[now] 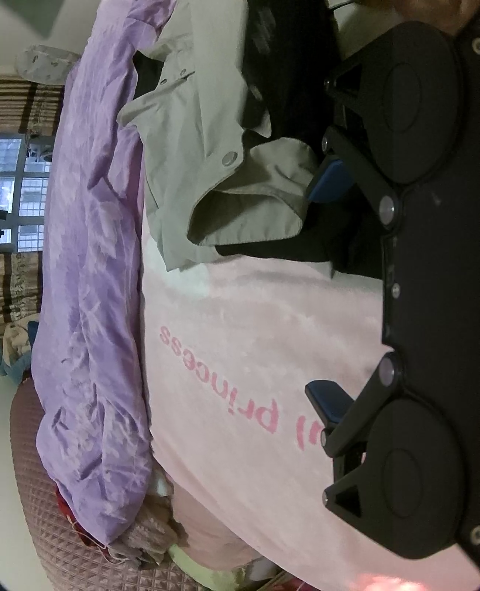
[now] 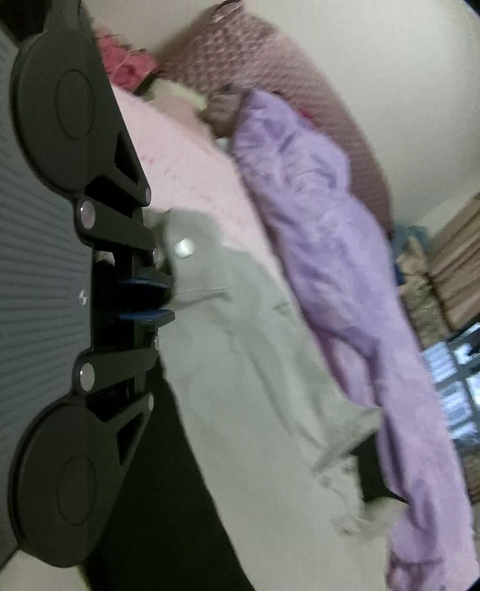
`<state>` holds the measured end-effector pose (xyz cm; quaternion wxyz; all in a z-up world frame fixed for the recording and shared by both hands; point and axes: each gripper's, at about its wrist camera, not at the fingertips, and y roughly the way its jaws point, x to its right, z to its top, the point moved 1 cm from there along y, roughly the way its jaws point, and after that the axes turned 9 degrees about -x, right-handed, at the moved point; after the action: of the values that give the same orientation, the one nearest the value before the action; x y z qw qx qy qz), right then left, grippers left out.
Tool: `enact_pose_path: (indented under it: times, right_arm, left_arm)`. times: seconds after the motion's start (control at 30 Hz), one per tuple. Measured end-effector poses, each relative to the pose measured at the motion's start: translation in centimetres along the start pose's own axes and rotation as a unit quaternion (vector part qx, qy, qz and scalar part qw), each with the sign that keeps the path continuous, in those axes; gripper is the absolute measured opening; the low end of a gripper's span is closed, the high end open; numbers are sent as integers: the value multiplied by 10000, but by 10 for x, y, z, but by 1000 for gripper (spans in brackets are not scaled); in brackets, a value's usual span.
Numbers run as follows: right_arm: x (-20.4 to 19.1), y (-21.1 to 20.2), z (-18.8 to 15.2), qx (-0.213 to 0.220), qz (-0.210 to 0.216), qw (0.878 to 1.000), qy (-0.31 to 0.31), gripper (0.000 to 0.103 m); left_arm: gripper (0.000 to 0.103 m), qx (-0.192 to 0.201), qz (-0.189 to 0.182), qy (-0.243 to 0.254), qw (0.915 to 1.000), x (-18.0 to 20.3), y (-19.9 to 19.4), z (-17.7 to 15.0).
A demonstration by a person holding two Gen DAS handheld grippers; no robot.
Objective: Fold large clothes
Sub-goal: 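Lower the sleeve onto the jacket body and open the right tool, then grasp the jacket hem with the left tool while the right tool grasps it too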
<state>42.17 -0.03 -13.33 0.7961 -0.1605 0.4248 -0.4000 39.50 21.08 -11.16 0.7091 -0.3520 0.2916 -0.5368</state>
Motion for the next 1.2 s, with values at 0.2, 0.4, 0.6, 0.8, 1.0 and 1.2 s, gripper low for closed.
enact_pose_path:
  times: [0.2,0.4,0.6,0.8,1.0,1.2]
  right_arm:
    - [-10,-2,21,399,72,9991,133,20]
    - [-13,66,7,-443,94,9987,-244,18]
    - [-10,48,12,-334,61,9994,-42,18]
    - [-16,9,5,-221,-240,9990,-304,19]
    - [8,-119,9,56,-1138,9909,-715,53]
    - [74,-262,-36,500,-2202,9718,-676,95]
  left_arm:
    - [103,78,-79,35,9999,5,-6,0]
    - [103,10,-35,66,10000,3,-1,-2]
    - [103,-40,-9,2,10000,0,2,0]
    - [103,120,-56,10,9999,3,-10,1]
    - [103,349,-375,22,9987,-5,-41,-7]
    - [103,290,-511,185,9981,-9,-82,-35]
